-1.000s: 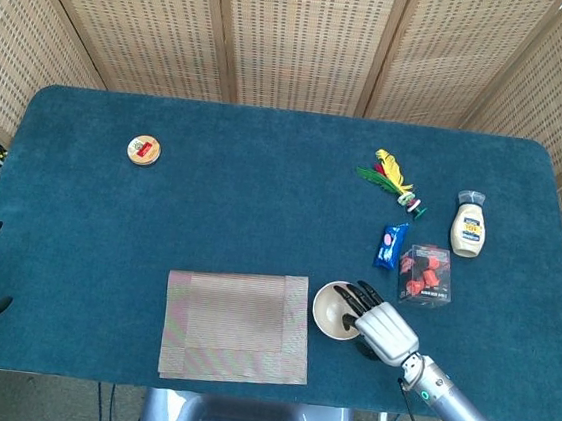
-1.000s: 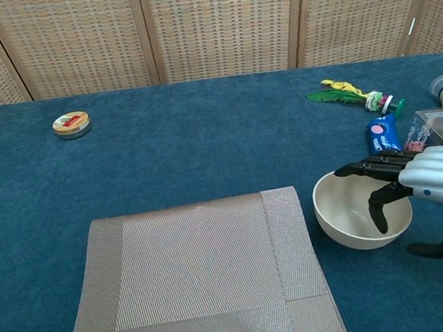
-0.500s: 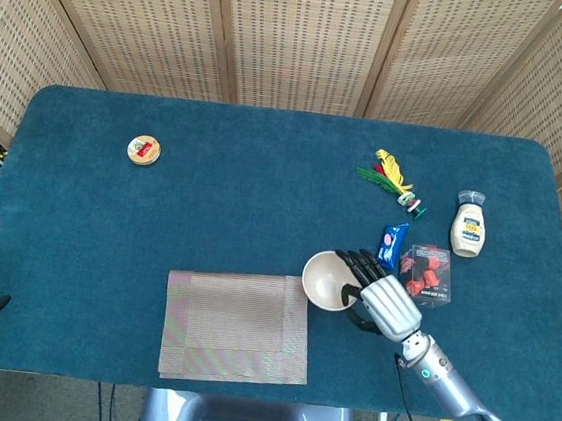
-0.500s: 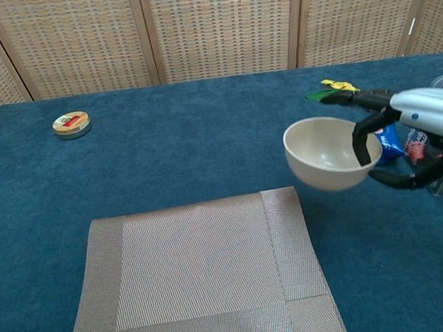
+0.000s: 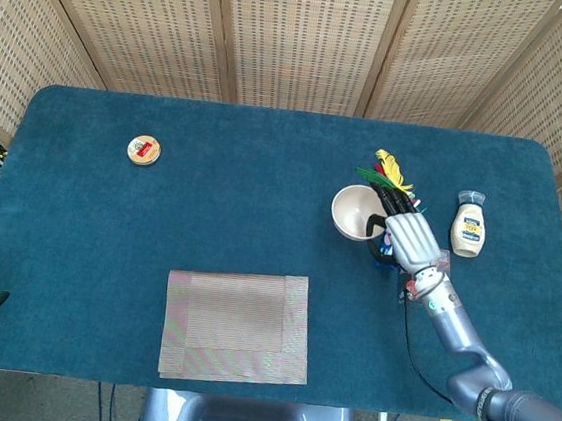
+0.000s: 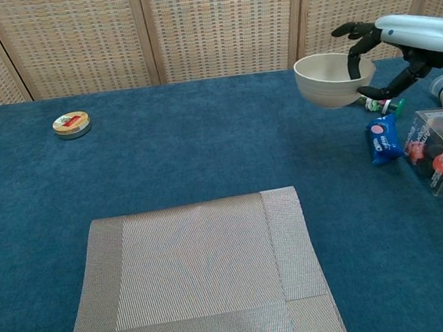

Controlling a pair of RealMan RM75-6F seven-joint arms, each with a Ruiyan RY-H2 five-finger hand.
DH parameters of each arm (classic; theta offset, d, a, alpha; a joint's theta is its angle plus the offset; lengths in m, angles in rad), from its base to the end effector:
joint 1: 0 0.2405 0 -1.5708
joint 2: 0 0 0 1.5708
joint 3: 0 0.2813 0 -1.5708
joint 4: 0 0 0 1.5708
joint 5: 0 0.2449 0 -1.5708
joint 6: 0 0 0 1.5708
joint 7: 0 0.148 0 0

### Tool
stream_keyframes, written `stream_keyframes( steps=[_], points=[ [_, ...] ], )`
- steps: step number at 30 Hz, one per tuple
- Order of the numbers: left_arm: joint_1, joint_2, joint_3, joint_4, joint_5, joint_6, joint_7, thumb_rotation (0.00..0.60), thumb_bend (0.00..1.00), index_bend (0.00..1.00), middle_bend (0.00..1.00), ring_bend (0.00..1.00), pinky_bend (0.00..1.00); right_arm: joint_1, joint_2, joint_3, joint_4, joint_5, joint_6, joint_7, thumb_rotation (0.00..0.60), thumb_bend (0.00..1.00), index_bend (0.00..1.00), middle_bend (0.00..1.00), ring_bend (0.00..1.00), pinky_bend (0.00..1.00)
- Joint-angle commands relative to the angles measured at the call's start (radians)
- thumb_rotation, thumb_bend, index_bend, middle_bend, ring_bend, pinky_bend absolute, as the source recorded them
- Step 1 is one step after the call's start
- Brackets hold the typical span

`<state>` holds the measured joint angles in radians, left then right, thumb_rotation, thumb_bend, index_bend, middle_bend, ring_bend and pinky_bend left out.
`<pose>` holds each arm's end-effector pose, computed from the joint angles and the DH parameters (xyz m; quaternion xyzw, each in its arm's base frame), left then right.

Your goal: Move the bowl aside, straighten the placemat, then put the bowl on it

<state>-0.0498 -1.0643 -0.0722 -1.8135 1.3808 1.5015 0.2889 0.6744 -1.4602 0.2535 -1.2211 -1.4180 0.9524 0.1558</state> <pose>-0.3255 0.1794 0.1476 -0.5799 -0.3763 -0.3201 0.6478 -0.2228 -0.4236 0.0228 0.6929 -0.3790 0.4448 0.4223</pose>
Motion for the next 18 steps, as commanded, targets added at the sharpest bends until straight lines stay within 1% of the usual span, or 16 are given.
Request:
stream_keyframes(
  steps=[1,4,9,13,15,16,17,18],
  points=[
    [-0.006,-0.004,-0.008,0.006,-0.021,-0.009,0.006,0.6,0.0,0.0,0.0,0.0,0.0,0.085,-0.062,0.056,0.085,0.113,-0.111,-0.095,0.6,0.66,0.75,0.0,0.0,0.0],
    [-0.012,-0.008,-0.015,0.012,-0.043,-0.018,0.011,0.6,0.0,0.0,0.0,0.0,0.0,0.127,-0.11,0.071,0.15,0.179,-0.163,-0.144,0.6,0.66,0.75,0.0,0.0,0.0],
    [-0.018,-0.01,-0.026,0.021,-0.076,-0.028,0.011,0.6,0.0,0.0,0.0,0.0,0.0,0.175,-0.181,0.079,0.256,0.253,-0.22,-0.192,0.6,0.66,0.74,0.0,0.0,0.0],
    [-0.02,-0.009,-0.031,0.028,-0.096,-0.033,0.007,0.6,0.0,0.0,0.0,0.0,0.0,0.197,-0.224,0.076,0.331,0.29,-0.255,-0.207,0.6,0.66,0.74,0.0,0.0,0.0],
    [-0.021,-0.009,-0.033,0.03,-0.102,-0.035,0.005,0.6,0.0,0.0,0.0,0.0,0.0,0.203,-0.242,0.072,0.361,0.297,-0.264,-0.205,0.6,0.64,0.71,0.0,0.0,0.0],
    [-0.022,-0.009,-0.033,0.032,-0.104,-0.036,0.005,0.6,0.0,0.0,0.0,0.0,0.0,0.205,-0.248,0.07,0.371,0.297,-0.268,-0.202,0.6,0.58,0.65,0.0,0.0,0.0],
    [-0.023,-0.01,-0.033,0.033,-0.106,-0.037,0.005,0.6,0.0,0.0,0.0,0.0,0.0,0.206,-0.254,0.066,0.379,0.296,-0.273,-0.195,0.6,0.44,0.52,0.0,0.0,0.0],
    [-0.024,-0.01,-0.033,0.034,-0.107,-0.039,0.006,0.6,0.0,0.0,0.0,0.0,0.0,0.207,-0.257,0.062,0.382,0.292,-0.274,-0.191,0.6,0.25,0.32,0.0,0.0,0.0]
  ],
)
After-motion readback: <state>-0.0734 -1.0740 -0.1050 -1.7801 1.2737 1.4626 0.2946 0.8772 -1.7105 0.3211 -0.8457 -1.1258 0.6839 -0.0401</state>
